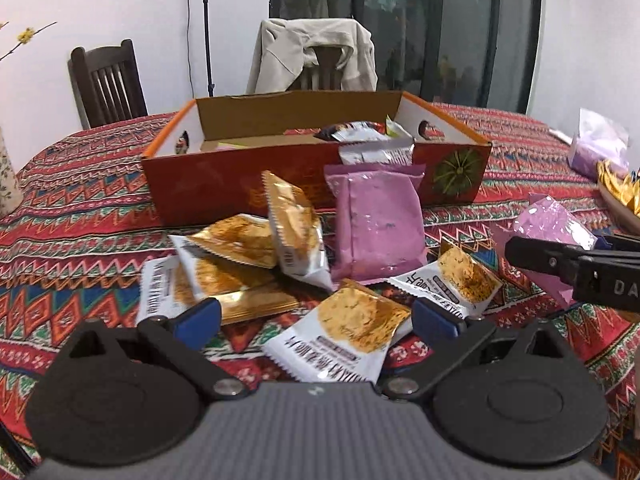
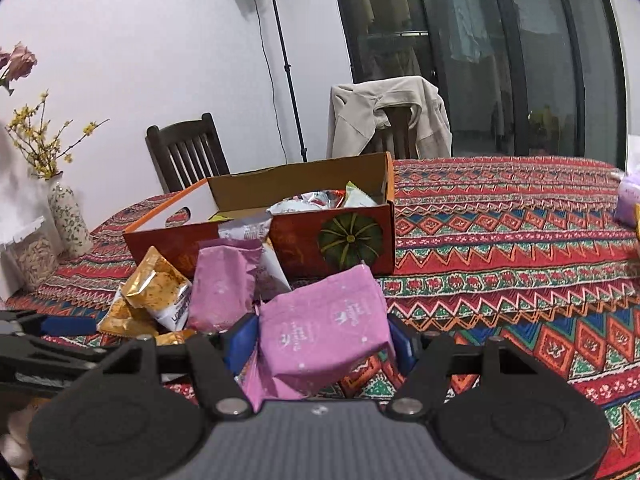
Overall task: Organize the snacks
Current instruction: 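Grasp a gold-and-white pumpkin-seed cracker packet with the left tool, then carry both packets into the box and open both tools to release them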
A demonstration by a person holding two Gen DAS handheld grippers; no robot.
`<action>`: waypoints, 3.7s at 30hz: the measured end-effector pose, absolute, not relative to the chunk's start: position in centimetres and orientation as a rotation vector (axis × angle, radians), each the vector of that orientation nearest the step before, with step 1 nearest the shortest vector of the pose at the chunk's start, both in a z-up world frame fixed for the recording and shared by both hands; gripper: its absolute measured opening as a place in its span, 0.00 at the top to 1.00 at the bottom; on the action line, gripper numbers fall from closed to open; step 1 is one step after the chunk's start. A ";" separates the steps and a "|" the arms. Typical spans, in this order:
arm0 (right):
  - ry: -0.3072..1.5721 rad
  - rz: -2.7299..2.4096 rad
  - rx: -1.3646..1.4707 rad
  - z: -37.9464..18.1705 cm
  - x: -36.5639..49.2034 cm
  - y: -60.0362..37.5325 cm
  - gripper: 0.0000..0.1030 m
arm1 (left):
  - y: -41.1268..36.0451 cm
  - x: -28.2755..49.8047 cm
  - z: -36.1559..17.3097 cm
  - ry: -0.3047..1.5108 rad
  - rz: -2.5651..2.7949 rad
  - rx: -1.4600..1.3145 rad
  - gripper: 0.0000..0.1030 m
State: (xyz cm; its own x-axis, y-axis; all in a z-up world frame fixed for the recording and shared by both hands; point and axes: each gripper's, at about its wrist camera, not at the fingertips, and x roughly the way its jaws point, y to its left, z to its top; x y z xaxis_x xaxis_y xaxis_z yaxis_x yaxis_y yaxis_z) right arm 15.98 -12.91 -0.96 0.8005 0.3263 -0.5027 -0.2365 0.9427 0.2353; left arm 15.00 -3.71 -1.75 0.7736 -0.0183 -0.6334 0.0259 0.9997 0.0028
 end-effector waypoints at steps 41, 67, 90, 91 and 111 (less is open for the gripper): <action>0.591 0.335 0.156 -1.8 15.9 -12.3 0.34 | -4.5 14.3 -2.5 0.699 -0.084 -0.006 0.43; 0.581 0.348 0.145 -1.8 15.7 -12.1 0.34 | -3.6 12.2 -1.6 0.642 -0.057 -0.032 0.52; 0.465 0.330 0.103 5.0 16.2 -11.7 0.34 | -0.9 13.8 6.6 0.394 -0.016 -0.033 0.52; 0.460 0.327 0.102 5.3 16.5 -11.6 0.34 | -0.7 14.2 6.9 0.384 -0.010 -0.036 0.52; 0.468 0.257 0.141 6.8 28.7 -7.7 0.34 | 2.4 27.0 7.7 0.393 0.105 -0.109 0.51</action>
State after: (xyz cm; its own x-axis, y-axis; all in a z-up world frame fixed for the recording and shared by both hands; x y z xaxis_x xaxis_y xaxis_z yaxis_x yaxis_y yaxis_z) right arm 28.70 -7.74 6.79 0.8608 0.2768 -0.4271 -0.2124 0.9580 0.1927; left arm 27.03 2.37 7.73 0.9186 0.0808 -0.3869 -0.1231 0.9887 -0.0856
